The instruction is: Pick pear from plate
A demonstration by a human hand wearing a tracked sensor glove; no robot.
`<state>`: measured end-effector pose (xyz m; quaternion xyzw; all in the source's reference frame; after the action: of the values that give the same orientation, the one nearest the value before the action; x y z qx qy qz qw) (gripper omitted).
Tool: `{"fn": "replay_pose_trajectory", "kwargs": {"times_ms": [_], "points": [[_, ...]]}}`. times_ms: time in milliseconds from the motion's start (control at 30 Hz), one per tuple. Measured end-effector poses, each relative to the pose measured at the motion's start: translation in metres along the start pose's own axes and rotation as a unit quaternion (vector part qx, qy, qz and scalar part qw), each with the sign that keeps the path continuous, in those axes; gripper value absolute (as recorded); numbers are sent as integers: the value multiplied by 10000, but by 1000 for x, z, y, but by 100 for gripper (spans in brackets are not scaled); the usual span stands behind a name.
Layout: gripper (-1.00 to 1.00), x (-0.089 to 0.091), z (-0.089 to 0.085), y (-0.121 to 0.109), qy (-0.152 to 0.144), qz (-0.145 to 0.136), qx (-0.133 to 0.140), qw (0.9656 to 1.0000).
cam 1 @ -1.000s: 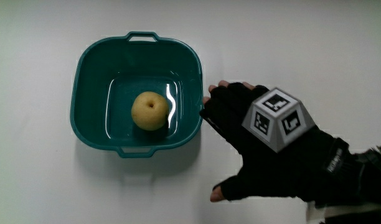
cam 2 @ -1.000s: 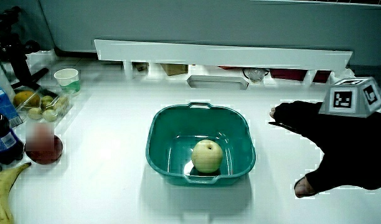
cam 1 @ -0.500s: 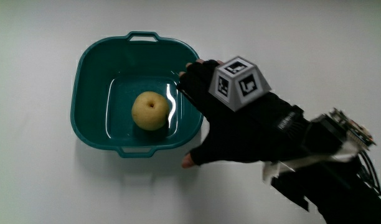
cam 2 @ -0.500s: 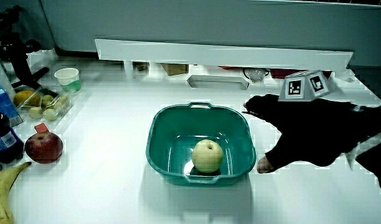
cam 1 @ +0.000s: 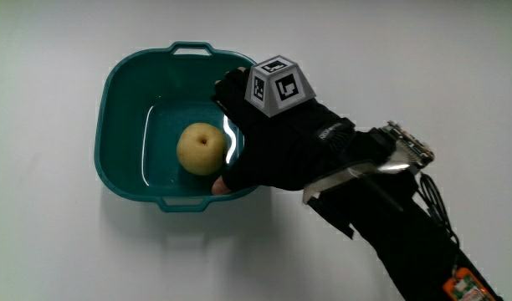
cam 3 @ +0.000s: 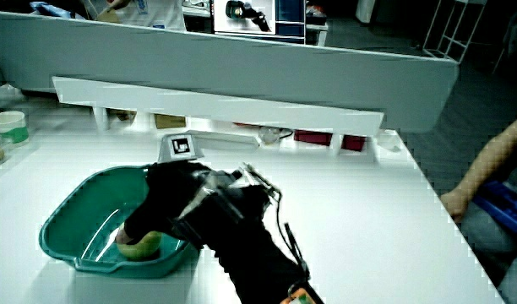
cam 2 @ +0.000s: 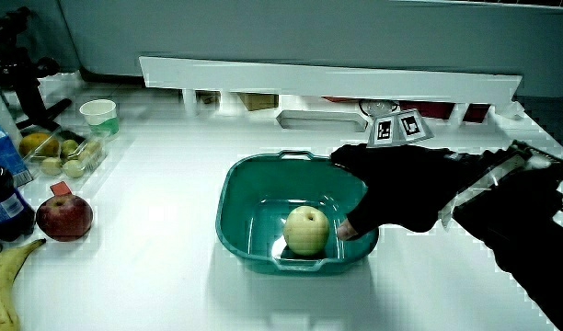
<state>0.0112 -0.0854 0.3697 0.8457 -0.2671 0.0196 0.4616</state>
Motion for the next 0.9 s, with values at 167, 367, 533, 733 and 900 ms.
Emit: {"fn": "replay_pose_trajectory", "kwargs": {"times_ms": [167, 367, 533, 733, 900], "points": [[0, -3, -4, 23, 36, -82, -115, 9999], [0, -13, -11, 44, -68, -65, -168, 9998], [0, -18, -17, 57, -159, -164, -223, 9995], [0, -22, -22, 69, -169, -165, -246, 9994], [0, -23, -27, 78, -257, -349, -348, 9985]]}}
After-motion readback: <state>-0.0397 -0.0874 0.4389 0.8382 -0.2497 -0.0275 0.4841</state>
